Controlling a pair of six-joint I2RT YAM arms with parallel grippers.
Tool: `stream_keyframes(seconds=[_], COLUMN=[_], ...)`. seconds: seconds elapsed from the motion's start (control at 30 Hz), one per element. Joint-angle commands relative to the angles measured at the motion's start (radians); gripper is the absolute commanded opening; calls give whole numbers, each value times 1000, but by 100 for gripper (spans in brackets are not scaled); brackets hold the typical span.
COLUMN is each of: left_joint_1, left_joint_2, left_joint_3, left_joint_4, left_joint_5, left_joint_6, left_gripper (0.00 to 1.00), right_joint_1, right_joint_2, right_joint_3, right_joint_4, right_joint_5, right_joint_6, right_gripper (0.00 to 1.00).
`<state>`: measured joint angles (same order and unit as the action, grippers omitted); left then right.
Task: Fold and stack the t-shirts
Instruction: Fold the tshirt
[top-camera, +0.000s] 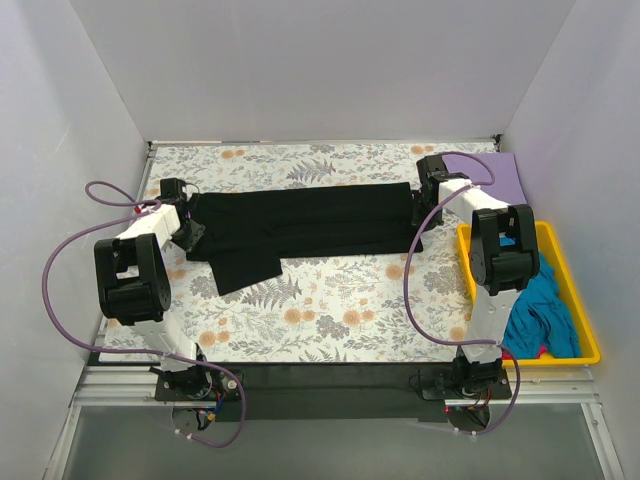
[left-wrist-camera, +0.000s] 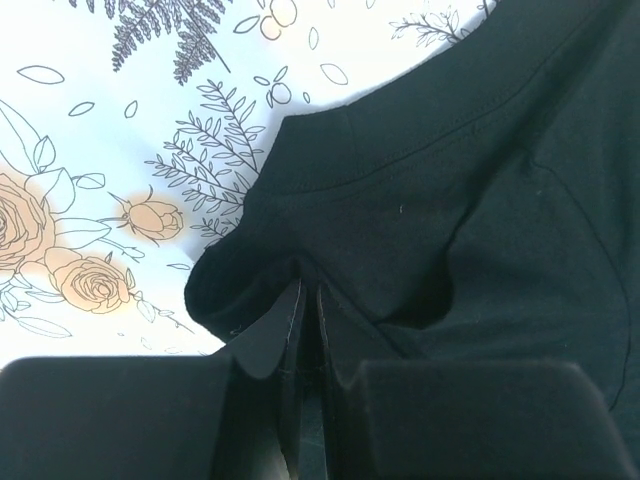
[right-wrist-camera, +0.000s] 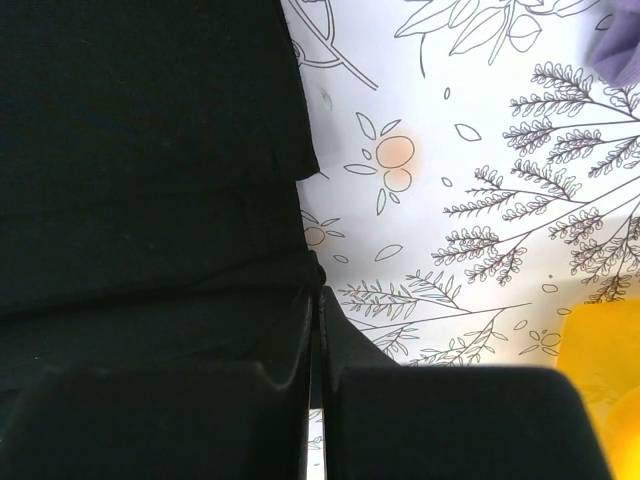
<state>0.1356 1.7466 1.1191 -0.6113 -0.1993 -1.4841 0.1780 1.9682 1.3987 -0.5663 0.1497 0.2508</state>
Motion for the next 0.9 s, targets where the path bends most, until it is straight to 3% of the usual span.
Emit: stream_keyframes(seconds=[0.0, 0.23, 0.87], left_joint_1=[10, 9, -4], left_joint_2=[-38, -61, 67], left_joint_3=[16, 60, 105], left_joint_4=[21, 28, 87], left_joint_5=[-49, -71, -75], left_joint_6=[15, 41, 77], left_gripper=[0, 0, 0], right_joint_1=[-9, -11, -14], right_joint_2=[-2, 1, 21], right_joint_3=[29, 31, -13], right_joint_4=[28, 28, 37], right_joint_5=[21, 22, 30], right_joint_6=[-12, -15, -15], right_gripper=[1, 1, 5])
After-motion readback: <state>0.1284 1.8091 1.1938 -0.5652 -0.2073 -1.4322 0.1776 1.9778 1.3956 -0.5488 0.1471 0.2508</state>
